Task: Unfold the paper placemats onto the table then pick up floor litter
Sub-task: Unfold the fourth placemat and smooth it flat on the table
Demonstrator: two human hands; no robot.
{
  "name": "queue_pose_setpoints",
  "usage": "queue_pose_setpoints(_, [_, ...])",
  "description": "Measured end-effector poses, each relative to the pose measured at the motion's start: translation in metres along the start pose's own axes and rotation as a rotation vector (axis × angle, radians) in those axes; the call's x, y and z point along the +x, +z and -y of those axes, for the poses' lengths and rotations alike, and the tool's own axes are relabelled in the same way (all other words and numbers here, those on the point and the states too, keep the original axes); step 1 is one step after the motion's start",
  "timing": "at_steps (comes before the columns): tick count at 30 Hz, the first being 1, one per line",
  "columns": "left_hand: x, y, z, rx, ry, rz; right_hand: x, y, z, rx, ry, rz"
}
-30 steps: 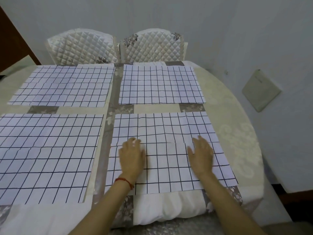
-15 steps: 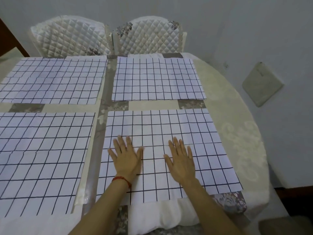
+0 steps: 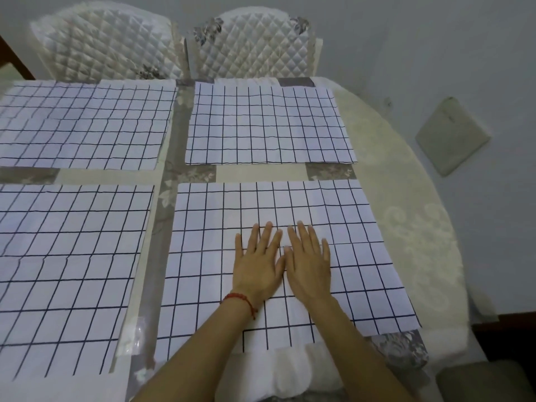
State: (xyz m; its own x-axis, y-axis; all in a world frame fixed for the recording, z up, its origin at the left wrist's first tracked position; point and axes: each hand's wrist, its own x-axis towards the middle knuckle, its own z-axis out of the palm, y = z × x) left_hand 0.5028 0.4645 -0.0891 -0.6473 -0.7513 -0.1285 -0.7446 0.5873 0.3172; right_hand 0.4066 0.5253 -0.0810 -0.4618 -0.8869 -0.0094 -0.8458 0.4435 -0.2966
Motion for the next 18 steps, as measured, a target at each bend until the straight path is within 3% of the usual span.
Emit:
queue_pose_setpoints(4, [0.000, 0.004, 0.002, 0.009, 0.000, -0.026, 0.035, 0.002, -0.012, -0.043, -0.110, 0.136])
queue_pose_setpoints(6, [0.001, 0.004, 0.003, 0.008, 0.000, -0.035, 0.047, -0.001, -0.039, -0.091, -0.083, 0.117])
queue_pose_setpoints(12, [0.001, 0.001, 0.002, 0.023, -0.003, 0.012, 0.043, -0.035, -0.105, -0.132, 0.374, 0.020])
queue_pose_setpoints(15, [0.001, 0.002, 0.002, 0.027, -0.015, 0.014, 0.017, -0.027, -0.056, -0.165, 0.099, -0.100])
queue_pose_setpoints(17, [0.001, 0.003, 0.001, 0.031, -0.014, 0.011, -0.002, -0.010, -0.031, -0.133, -0.082, 0.022])
queue_pose_setpoints(18, [0.000, 0.004, 0.001, 0.033, -0.016, 0.007, -0.009, -0.003, -0.028, -0.082, -0.077, 0.080])
